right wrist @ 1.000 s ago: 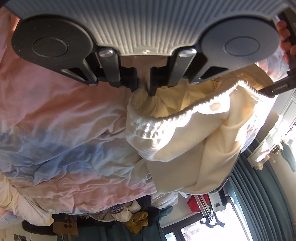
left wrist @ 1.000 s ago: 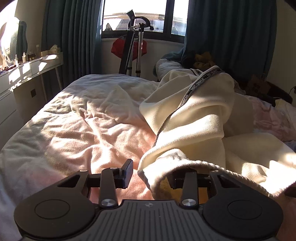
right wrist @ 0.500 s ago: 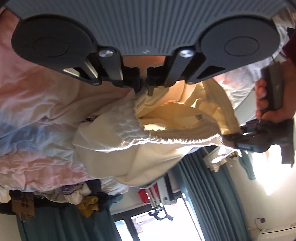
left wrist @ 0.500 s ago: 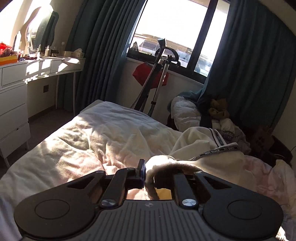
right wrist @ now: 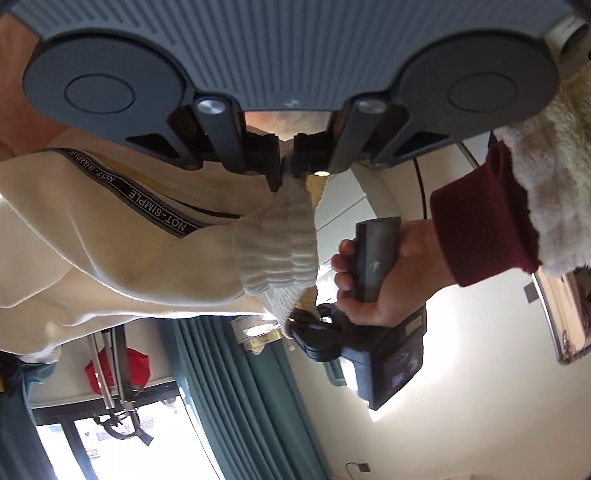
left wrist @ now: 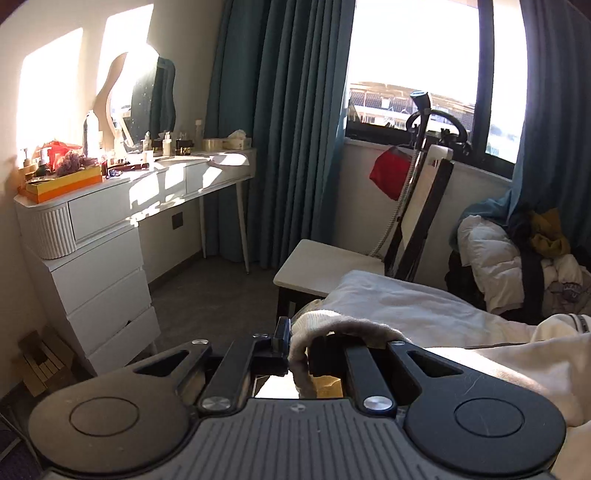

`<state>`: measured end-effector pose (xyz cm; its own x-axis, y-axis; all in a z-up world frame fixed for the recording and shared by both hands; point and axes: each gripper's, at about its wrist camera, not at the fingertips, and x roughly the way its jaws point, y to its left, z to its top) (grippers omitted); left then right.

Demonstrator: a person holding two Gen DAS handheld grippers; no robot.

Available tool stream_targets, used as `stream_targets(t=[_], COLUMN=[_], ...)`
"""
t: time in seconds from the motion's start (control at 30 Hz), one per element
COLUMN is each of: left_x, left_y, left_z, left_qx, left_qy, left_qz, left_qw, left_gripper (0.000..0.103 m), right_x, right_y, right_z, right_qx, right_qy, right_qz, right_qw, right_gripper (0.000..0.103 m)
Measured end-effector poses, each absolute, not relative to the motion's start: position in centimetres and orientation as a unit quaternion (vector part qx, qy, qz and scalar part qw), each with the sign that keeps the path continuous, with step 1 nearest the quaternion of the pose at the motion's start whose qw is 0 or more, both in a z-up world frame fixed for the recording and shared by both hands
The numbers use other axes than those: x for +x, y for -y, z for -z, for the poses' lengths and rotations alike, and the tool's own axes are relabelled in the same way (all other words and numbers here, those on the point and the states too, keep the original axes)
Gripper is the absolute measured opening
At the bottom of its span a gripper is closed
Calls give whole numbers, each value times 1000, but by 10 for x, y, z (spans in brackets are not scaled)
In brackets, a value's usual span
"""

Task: Fold clothes

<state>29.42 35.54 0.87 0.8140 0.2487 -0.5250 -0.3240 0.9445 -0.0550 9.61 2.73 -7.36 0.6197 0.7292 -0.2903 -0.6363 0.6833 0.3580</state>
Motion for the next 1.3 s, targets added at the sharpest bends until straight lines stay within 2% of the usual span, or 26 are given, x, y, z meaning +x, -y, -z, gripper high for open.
stream_targets(t=[0.17,0.33,0.4,0.43,0.47,0.6,0.67,0.73,0.83,1.03,1.3], left_x=[321,315,310,305,299,265,243,220,191,152,151], left_y=[-391,-405,-405,-404,-403,-393,-387,-377,-357,-281,-120], left_z=[60,76,69,65,60,38,26,14,-2,-23,-25], left_qx=[-89,-136,-129,-128,-128,-125,-117,-106,-107,-107,5], left_qy=[-309,-300,-309,-312,-314,-320,-312,-301,-286,-258,-242], left_qz=[-157,-152,-158,-160,-163,-171,-180,-185,-189,-151,-11], left_qw=[934,932,929,928,927,924,925,929,933,948,970], left_gripper=[13,15,23,35,44,65,81,82,83,88,88], right_x=[125,130,131,130,128,115,97,78,53,20,27], right_y=[-47,-51,-49,-48,-48,-49,-41,-33,-17,33,146], right_z=[119,121,115,112,109,98,89,80,70,53,54], right_qx=[110,88,93,93,92,68,54,40,23,-16,-44], right_qy=[-253,-246,-245,-241,-239,-259,-253,-246,-238,-227,-243], right_qz=[-401,-416,-421,-426,-431,-449,-448,-447,-444,-385,-175], right_qw=[874,871,868,867,865,852,856,859,864,894,953], right_gripper=[10,13,14,18,23,40,53,68,76,76,76])
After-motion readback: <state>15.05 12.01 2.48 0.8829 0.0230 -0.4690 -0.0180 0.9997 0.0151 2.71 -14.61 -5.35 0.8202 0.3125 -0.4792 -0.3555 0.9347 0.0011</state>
